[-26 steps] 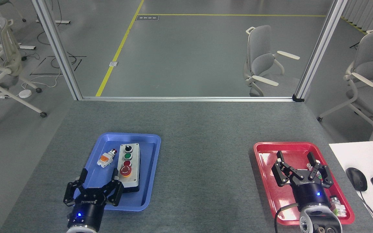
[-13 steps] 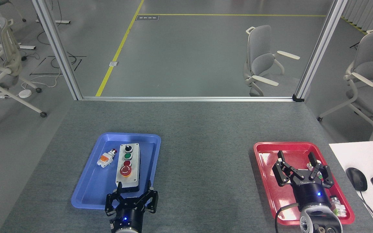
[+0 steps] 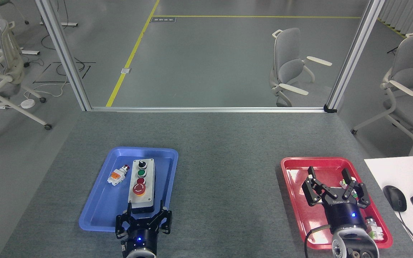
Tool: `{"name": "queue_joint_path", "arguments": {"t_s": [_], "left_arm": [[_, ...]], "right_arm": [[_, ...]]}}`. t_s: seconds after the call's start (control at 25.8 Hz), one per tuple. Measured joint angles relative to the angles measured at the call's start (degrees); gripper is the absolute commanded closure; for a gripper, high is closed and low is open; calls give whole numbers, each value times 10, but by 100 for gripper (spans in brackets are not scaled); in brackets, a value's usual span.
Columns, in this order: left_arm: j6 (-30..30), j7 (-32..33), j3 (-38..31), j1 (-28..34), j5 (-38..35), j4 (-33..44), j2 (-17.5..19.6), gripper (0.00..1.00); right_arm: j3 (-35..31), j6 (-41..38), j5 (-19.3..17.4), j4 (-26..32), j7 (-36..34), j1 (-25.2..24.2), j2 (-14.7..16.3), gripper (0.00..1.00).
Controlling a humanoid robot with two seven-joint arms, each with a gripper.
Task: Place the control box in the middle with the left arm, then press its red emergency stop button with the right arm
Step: 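Lower the left gripper and grasp the near end of the control box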
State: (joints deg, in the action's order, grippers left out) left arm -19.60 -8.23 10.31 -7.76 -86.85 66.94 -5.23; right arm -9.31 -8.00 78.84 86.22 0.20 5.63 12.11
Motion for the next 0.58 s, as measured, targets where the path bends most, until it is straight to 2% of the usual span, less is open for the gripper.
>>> {"name": "queue_joint_path", "arguments": {"t_s": [0.23, 0.58], "left_arm": [[-3, 0, -4, -27, 2, -41, 3, 1], [-8, 0, -13, -32, 6, -52, 29, 1]], "right_arm": [[0, 1, 0, 0, 0, 0, -1, 1], [0, 1, 0, 0, 0, 0, -1, 1]]}}
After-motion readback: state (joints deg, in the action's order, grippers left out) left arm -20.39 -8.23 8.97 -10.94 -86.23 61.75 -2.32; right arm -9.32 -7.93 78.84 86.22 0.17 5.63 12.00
